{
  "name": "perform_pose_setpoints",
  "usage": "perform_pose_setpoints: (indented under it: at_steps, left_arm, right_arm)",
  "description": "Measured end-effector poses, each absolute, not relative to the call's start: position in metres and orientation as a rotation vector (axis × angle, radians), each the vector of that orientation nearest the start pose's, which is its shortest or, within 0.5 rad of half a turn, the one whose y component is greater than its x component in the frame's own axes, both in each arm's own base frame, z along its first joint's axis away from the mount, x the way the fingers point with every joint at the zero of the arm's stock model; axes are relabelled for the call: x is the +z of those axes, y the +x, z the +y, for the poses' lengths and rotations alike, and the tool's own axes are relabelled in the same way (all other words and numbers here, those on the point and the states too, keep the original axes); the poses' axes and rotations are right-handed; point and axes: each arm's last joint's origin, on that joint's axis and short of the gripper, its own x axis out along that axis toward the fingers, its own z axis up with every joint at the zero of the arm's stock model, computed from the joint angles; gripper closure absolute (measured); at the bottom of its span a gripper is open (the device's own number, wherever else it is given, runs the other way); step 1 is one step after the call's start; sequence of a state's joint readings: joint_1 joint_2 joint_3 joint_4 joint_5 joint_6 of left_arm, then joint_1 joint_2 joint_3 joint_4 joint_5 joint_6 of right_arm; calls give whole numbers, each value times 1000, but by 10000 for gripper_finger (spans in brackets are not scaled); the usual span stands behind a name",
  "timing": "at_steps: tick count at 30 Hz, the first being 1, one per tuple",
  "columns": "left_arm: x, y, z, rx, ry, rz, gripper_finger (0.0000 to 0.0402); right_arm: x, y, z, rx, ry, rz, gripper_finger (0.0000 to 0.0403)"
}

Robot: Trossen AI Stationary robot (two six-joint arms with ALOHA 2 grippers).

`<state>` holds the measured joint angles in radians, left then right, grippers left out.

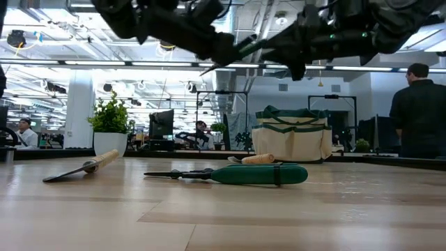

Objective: Pick & Place Garden tools in Gardening bag
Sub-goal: Put the top green shears into the gardening bag

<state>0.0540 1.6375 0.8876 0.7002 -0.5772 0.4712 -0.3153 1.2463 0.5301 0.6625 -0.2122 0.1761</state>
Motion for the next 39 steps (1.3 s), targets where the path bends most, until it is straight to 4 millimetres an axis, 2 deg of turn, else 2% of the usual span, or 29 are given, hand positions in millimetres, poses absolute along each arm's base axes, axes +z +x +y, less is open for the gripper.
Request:
perform_pose_setpoints:
  at_steps: [4, 10, 20, 28, 33, 39]
  left_arm:
    - [243, 362, 38, 615, 477, 187, 390]
    - [239, 369, 39, 616, 474, 192, 390]
    - [241, 369, 36, 573, 431, 167, 390]
    - [241, 370, 35, 548, 425, 155, 390]
    - [241, 370, 35, 548, 425, 154, 390]
    - [241, 370, 35, 549, 424, 155, 390]
  right_arm:
    - [230, 249, -74, -109, 187, 32, 192]
    - [234, 250, -76, -110, 160, -16, 160]
    - [237, 247, -84, -159, 163, -51, 178]
    - [235, 246, -86, -173, 158, -31, 174]
    - [239, 246, -85, -167, 134, -71, 194]
    - [240, 246, -85, -166, 131, -79, 263]
